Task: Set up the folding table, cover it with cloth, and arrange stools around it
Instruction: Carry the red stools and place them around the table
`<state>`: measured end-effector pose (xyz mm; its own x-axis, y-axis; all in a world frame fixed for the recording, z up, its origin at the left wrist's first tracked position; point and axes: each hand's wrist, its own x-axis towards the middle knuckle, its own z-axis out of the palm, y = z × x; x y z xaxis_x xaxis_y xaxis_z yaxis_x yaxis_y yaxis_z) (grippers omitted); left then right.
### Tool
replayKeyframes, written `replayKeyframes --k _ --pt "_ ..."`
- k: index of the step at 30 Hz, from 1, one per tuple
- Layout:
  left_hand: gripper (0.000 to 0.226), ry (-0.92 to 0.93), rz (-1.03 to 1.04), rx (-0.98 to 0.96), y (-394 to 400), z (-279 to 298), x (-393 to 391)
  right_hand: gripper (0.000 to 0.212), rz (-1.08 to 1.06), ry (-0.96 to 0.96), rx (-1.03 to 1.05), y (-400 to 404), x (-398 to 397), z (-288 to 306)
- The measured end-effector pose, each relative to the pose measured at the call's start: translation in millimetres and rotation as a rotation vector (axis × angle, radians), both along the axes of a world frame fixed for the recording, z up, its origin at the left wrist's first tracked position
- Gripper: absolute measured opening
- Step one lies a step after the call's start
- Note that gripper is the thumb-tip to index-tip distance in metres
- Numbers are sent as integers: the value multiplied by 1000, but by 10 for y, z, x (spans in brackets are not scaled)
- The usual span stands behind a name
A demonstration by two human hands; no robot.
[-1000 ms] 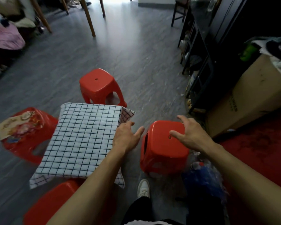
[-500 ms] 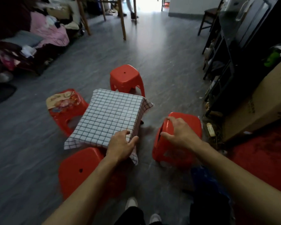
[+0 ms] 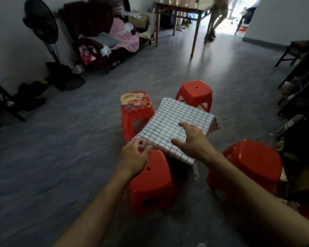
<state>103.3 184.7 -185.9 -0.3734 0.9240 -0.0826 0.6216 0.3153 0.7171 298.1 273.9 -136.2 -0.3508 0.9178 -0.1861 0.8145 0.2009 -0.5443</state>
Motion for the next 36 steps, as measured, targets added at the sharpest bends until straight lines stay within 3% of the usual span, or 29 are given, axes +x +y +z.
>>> replayKeyframes --k 7,17,27,36 --pt "53 40 103 -31 -849 55 -1498 72 232 -69 -44 -752 -1701 -112" --pt "50 33 240 -107 -1164 -91 -2652 71 407 -111 -7 -568 -3270 -126" --pt "54 182 133 -232 -350 -52 -3678 66 307 72 -88 116 -4044 -384" --pt "51 108 -3 -175 495 -227 -4433 60 122 47 -62 705 -4546 -451"
